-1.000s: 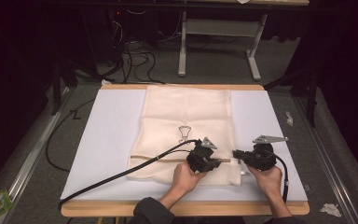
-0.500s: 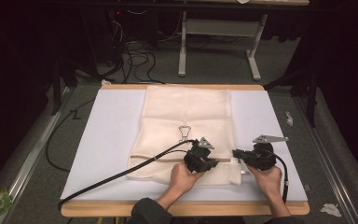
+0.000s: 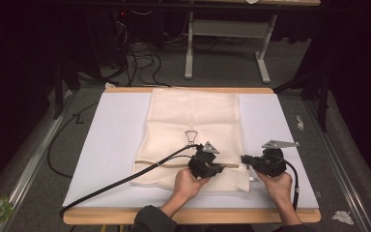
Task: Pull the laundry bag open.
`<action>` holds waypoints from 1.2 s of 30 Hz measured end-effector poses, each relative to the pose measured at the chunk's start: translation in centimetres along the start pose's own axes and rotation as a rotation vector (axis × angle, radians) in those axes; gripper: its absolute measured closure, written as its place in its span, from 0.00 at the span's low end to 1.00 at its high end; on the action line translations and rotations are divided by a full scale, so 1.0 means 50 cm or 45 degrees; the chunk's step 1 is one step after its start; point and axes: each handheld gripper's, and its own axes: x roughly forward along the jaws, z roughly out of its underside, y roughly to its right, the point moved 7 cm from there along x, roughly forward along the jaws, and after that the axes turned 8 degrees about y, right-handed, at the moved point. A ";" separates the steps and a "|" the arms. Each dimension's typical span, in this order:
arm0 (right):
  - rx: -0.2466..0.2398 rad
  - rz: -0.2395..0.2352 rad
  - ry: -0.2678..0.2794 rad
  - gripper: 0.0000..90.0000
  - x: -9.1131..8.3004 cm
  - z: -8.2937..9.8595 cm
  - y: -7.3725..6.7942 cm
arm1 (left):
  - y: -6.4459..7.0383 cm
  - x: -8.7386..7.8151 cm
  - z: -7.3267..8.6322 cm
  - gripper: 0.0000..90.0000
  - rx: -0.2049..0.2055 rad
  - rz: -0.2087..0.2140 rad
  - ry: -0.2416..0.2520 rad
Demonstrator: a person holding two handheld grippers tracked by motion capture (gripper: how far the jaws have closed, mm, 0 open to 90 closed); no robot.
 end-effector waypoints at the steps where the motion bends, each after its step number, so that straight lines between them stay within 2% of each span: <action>1: 0.008 -0.008 0.004 0.99 -0.001 0.000 0.000 | -0.003 -0.003 0.001 0.97 -0.021 0.005 0.006; 11: 0.007 -0.005 0.004 0.99 0.000 0.000 0.000 | -0.009 -0.016 0.004 0.97 -0.030 -0.003 0.015; 15: 0.011 0.003 0.002 0.99 -0.003 0.000 0.004 | -0.024 -0.033 0.009 0.97 -0.065 -0.020 0.032; 36: 0.010 0.010 0.008 0.99 -0.002 -0.001 0.006 | -0.057 -0.086 0.026 0.97 -0.088 -0.082 0.070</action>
